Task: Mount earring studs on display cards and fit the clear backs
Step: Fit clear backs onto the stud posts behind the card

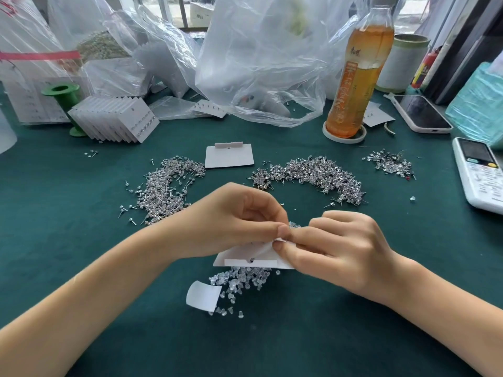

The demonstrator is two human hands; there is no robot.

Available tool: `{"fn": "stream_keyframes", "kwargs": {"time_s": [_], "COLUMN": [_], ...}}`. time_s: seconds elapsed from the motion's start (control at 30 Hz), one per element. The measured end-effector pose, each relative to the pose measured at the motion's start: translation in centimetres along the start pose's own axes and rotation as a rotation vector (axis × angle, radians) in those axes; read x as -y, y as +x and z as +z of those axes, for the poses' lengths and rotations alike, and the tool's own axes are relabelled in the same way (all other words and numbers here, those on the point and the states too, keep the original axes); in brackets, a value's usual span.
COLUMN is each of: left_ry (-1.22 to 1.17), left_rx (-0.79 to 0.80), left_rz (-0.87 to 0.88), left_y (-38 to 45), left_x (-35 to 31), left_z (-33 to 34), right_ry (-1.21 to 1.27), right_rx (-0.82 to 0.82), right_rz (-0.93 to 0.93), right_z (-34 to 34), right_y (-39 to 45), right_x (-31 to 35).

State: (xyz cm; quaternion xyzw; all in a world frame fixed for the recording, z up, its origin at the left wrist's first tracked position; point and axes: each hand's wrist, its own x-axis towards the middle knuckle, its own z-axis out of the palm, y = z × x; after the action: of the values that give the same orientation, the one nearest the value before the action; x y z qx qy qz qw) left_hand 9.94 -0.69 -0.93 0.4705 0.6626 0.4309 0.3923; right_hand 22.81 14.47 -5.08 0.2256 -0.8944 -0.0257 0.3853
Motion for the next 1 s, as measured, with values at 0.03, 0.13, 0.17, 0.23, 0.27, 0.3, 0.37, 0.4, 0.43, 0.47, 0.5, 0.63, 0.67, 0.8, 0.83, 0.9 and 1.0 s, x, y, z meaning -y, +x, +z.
{"fn": "stream_keyframes", "kwargs": {"time_s": [0.03, 0.13, 0.17, 0.23, 0.27, 0.3, 0.37, 0.4, 0.43, 0.47, 0.5, 0.63, 0.67, 0.8, 0.83, 0.9, 1.0], "left_ry": [0.002, -0.002, -0.006, -0.011, -0.011, -0.010, -0.007, -0.008, -0.009, -0.012, -0.016, -0.012, -0.008, -0.004, -0.006, -0.008, -0.004], "left_rx": [0.000, -0.003, -0.004, -0.005, -0.006, -0.007, -0.012, -0.017, -0.021, -0.028, -0.033, -0.045, -0.048, -0.037, -0.031, -0.033, -0.047], "left_rz": [-0.001, -0.001, 0.002, 0.007, 0.010, 0.010, 0.010, 0.012, 0.014, 0.016, 0.017, 0.011, 0.012, 0.018, 0.021, 0.023, 0.024], "left_y": [0.00, 0.05, 0.03, 0.01, 0.01, 0.00, 0.00, 0.00, -0.01, -0.01, -0.01, 0.03, 0.02, -0.19, -0.22, -0.23, -0.15], "left_x": [0.02, 0.11, 0.13, 0.18, 0.21, 0.24, 0.38, 0.42, 0.45, 0.47, 0.48, 0.56, 0.59, 0.47, 0.43, 0.49, 0.67], "left_z": [-0.03, -0.03, -0.01, 0.02, 0.03, 0.05, 0.09, 0.11, 0.14, 0.19, 0.23, 0.36, 0.33, 0.19, 0.19, 0.20, 0.24], "right_ry": [0.001, 0.004, 0.006, 0.010, 0.011, 0.011, 0.010, 0.008, 0.007, 0.006, 0.004, -0.003, -0.003, 0.004, 0.005, 0.003, -0.001], "right_rx": [0.000, -0.001, 0.000, -0.001, -0.002, -0.002, 0.001, 0.001, 0.001, 0.000, 0.001, 0.006, 0.006, 0.002, 0.002, 0.003, 0.004], "right_rz": [0.002, 0.006, 0.006, 0.007, 0.006, 0.006, 0.002, 0.002, 0.002, 0.003, 0.002, -0.005, -0.004, 0.001, 0.000, 0.000, 0.000], "right_z": [0.01, -0.01, -0.03, -0.11, -0.14, -0.17, -0.19, -0.21, -0.23, -0.26, -0.29, -0.27, -0.26, -0.28, -0.30, -0.32, -0.31], "right_y": [0.02, 0.01, 0.00, -0.04, -0.04, -0.05, -0.03, -0.02, -0.01, -0.02, -0.02, -0.05, -0.04, -0.03, -0.03, -0.05, -0.08], "right_x": [0.02, 0.05, 0.06, 0.03, 0.01, 0.02, 0.05, 0.06, 0.07, 0.08, 0.08, 0.09, 0.09, 0.12, 0.13, 0.11, 0.09]}}
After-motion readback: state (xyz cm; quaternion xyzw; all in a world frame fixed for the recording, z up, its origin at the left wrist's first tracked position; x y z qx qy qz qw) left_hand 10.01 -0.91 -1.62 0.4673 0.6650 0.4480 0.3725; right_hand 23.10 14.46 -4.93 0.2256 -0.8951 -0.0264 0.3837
